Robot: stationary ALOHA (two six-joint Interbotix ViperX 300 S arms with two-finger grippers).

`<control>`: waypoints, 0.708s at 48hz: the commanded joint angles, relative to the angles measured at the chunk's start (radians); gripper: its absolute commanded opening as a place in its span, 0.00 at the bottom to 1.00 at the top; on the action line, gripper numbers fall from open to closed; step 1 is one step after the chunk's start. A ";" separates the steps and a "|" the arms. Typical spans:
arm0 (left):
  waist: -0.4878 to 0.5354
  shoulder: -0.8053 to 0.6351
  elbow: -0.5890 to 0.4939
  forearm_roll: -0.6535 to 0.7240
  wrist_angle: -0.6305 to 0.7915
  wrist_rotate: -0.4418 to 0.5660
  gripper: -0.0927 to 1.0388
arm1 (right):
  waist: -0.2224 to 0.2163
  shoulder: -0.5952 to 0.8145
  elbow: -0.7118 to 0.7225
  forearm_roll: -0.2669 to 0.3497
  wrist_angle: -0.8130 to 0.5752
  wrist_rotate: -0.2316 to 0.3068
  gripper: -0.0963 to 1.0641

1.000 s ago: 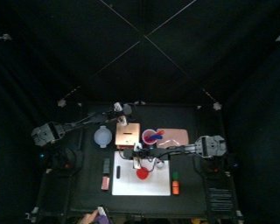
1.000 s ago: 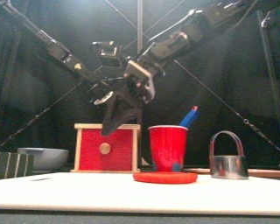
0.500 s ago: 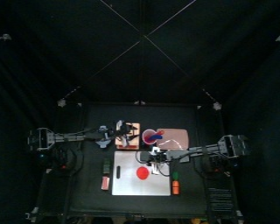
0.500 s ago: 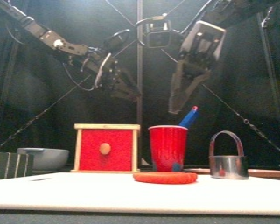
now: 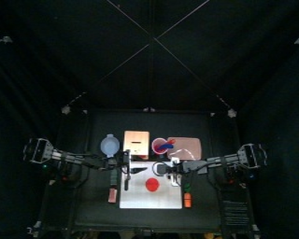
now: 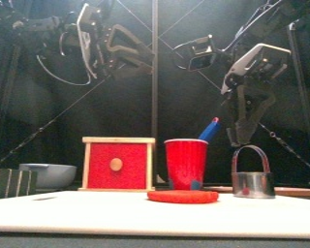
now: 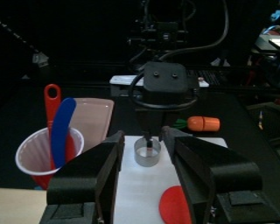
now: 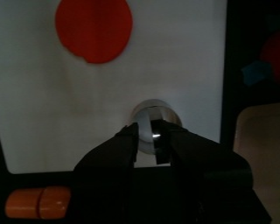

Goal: Get the cutter from the drawer then cut the dough then place the extra dough in the bowl
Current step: Cut the dough

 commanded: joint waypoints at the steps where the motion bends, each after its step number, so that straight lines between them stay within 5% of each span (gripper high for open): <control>1: -0.018 -0.035 0.017 -0.037 -0.026 0.002 0.78 | -0.002 -0.029 0.002 -0.041 0.000 0.002 0.67; 34: -0.152 -0.017 0.126 -0.176 -0.120 0.002 0.78 | 0.003 -0.008 0.023 -0.031 -0.006 0.003 0.63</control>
